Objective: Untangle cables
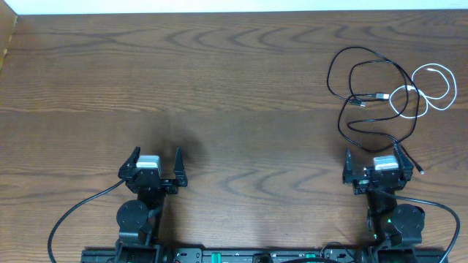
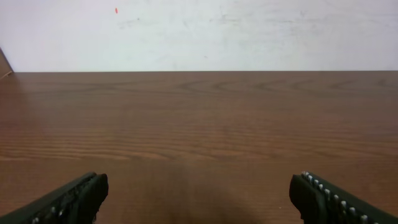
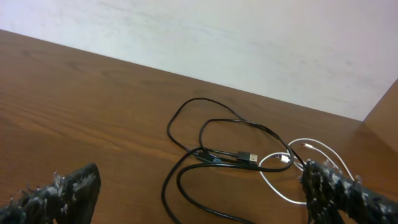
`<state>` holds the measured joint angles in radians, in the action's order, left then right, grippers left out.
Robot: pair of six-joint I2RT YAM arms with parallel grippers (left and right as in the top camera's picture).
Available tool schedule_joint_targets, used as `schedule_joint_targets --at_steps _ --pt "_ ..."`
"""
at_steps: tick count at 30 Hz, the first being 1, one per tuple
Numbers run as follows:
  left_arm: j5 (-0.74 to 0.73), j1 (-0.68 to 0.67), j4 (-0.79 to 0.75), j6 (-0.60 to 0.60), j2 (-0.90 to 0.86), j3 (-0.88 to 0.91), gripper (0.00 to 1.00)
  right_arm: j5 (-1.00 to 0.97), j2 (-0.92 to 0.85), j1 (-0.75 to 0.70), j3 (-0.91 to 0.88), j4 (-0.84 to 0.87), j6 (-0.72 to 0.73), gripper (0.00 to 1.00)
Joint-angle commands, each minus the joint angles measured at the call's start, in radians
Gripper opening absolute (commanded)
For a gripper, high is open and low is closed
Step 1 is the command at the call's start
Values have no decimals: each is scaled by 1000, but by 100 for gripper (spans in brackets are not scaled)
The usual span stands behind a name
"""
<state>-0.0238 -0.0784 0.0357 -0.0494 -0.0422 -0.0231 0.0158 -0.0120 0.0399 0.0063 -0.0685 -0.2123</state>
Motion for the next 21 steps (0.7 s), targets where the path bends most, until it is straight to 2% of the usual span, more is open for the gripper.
schedule_joint_targets --at_steps 1,21 --pt "14 6 38 5 -1 18 98 10 7 7 -1 -5 -9 99" --pt "14 6 38 5 -1 18 98 10 7 7 -1 -5 -9 99"
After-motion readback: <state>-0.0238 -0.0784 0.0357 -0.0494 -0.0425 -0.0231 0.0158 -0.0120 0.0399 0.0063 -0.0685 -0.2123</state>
